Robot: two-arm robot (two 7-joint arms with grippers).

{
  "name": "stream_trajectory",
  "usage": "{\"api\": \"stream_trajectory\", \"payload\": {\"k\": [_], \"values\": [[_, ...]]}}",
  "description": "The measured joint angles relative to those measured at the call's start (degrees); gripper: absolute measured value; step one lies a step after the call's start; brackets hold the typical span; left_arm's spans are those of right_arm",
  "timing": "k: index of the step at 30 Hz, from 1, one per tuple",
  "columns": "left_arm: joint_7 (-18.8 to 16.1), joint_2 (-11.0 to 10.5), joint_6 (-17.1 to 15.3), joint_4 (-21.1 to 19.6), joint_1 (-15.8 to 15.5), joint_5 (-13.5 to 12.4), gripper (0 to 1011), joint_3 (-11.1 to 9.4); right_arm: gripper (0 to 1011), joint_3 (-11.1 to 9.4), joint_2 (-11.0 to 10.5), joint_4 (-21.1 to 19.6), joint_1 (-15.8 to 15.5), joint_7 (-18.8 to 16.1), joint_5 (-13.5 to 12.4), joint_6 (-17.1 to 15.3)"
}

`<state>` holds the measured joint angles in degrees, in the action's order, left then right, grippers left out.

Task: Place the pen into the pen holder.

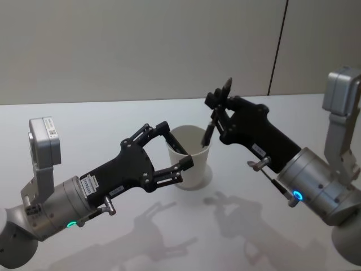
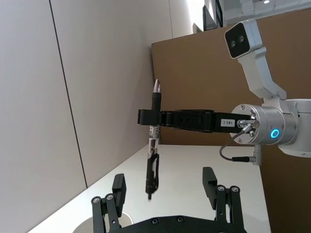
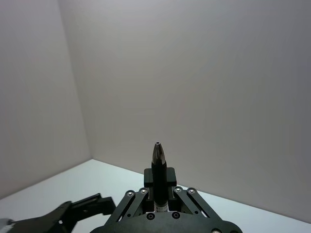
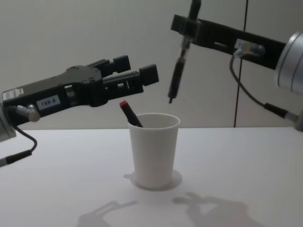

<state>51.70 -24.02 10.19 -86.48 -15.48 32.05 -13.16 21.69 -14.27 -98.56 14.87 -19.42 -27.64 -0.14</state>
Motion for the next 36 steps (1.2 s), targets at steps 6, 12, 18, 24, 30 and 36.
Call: {"api": "stream_trajectory", "payload": {"k": [6, 12, 18, 24, 30, 36], "values": [[0.00, 0.00, 0.00, 0.00, 0.00, 0.00, 1003, 0.00, 131, 0.00, -0.10, -1.04, -0.09, 4.36, 5.08, 0.01], [0.00, 0.00, 0.00, 0.00, 0.00, 0.00, 1003, 0.00, 131, 0.18, 0.32, -0.99, 0.26, 7.23, 8.98, 0.11], [0.00, 0.00, 0.00, 0.00, 0.00, 0.00, 1003, 0.00, 131, 0.63, 1.29, 0.59, 1.20, 7.95, 11.84, 0.41], [0.00, 0.00, 0.00, 0.00, 0.00, 0.00, 1003, 0.00, 131, 1.22, 2.67, 3.05, 2.46, 7.83, 14.03, 1.07], [-0.01, 0.00, 0.00, 0.00, 0.00, 0.00, 1003, 0.00, 131, 1.79, 4.12, 6.34, 3.84, 7.00, 15.52, 2.26], [-0.01, 0.00, 0.00, 0.00, 0.00, 0.00, 1003, 0.00, 131, 2.19, 5.45, 9.44, 5.23, 5.84, 16.13, 3.55]]}}
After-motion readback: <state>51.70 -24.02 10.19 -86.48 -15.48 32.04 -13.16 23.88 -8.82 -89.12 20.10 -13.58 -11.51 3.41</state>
